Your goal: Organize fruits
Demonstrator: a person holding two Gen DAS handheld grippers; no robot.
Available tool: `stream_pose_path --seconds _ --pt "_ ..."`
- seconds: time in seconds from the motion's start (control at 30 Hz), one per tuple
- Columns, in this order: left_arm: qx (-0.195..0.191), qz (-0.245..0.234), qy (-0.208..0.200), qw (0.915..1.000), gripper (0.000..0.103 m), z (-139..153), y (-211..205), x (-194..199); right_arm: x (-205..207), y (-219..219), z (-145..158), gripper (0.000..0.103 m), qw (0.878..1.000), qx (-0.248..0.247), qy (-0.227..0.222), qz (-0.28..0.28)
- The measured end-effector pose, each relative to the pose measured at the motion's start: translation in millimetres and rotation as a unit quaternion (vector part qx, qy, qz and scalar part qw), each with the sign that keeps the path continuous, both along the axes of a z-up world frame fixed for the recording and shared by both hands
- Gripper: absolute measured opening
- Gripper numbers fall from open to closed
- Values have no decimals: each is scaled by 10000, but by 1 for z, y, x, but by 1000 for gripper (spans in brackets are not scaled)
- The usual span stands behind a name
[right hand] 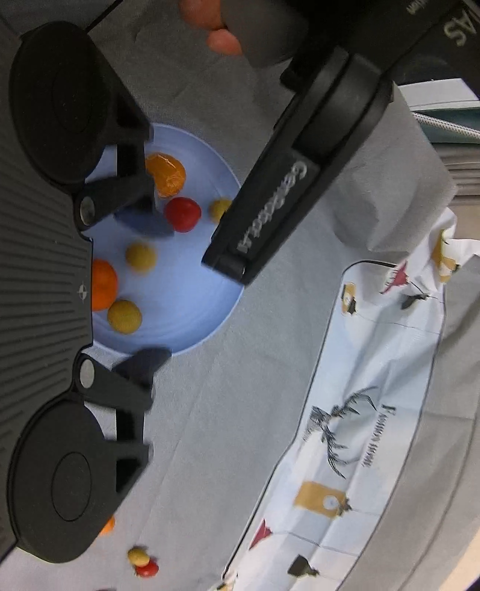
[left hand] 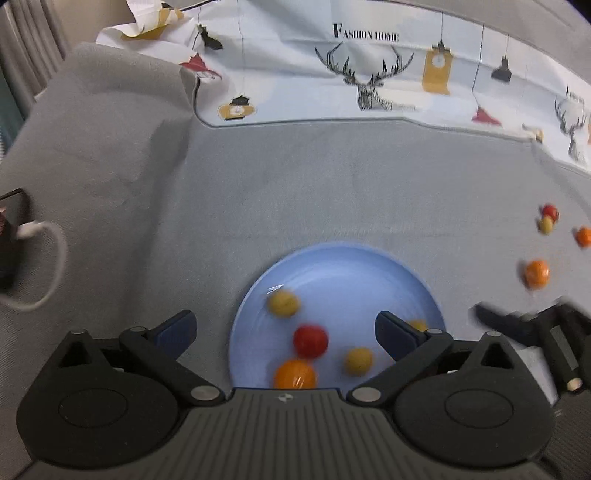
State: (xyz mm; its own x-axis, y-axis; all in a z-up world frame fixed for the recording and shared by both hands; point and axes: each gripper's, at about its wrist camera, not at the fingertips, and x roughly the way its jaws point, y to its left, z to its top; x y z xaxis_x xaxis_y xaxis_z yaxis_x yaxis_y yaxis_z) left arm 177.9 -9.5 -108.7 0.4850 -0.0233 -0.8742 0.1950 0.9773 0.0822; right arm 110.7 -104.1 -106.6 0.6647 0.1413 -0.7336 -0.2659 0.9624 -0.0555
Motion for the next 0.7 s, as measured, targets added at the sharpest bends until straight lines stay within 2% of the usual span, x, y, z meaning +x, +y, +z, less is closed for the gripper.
stream_pose_path --seconds 0.03,0.13,0.33,0.5,0.7 --pt "5 30 26 10000 103 3 2 -6 -7 0 4 86 10000 7 -4 -26" --pt "21 86 167 9998 103 13 8 -31 -31 0 18 92 9999 11 -14 -148" --pt "52 408 361 9985 103 31 32 -90 -88 -8 48 96 9962 305 61 -808" --pt "-31 568 232 9981 103 49 49 -142 -140 -4 75 99 9933 400 -331 -1031" --pt "-53 561 -54 9984 103 69 50 -187 -187 5 100 100 9927 232 -820 -850"
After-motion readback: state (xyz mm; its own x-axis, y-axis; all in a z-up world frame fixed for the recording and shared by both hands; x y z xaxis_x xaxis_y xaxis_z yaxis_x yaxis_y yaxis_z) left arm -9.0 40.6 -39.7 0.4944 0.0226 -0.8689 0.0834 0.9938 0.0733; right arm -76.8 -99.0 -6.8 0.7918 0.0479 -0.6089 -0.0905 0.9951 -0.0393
